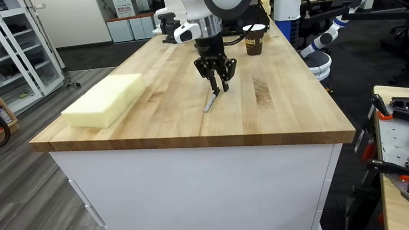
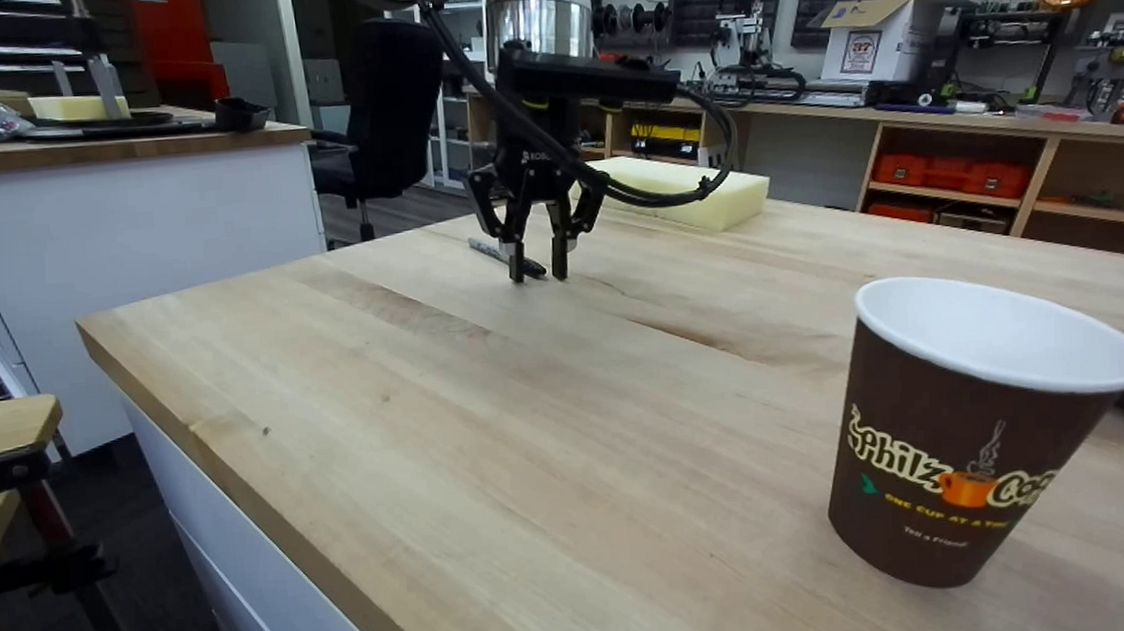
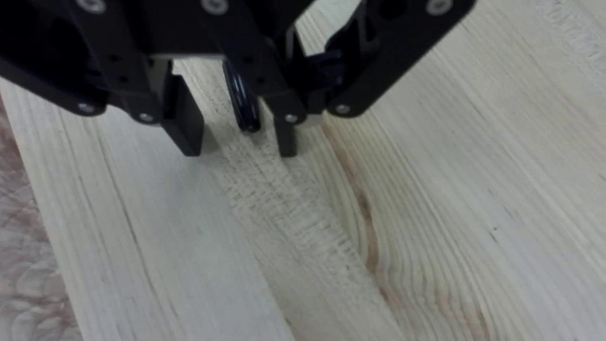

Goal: Put the black pen in the black cup

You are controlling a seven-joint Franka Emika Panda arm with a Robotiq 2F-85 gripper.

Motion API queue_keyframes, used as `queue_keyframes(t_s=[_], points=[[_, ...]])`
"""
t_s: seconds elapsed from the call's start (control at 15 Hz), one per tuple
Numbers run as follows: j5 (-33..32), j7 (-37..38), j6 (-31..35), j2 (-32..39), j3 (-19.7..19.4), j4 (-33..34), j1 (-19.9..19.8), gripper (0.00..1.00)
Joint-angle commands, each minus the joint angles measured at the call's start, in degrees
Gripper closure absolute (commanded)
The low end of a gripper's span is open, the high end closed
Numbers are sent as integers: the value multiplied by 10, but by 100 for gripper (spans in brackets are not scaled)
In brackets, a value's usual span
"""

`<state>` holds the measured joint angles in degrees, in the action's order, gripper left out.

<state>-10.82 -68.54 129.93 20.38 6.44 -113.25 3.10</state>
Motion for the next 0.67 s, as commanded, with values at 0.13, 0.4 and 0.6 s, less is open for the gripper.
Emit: queue_keyframes(t_s=[0.13, 0.4, 0.6], points=[[1, -18, 24, -5, 7, -3, -9, 92], [5, -24, 41, -2, 8, -4, -9, 92], [12, -25, 36, -6, 12, -4, -9, 92]])
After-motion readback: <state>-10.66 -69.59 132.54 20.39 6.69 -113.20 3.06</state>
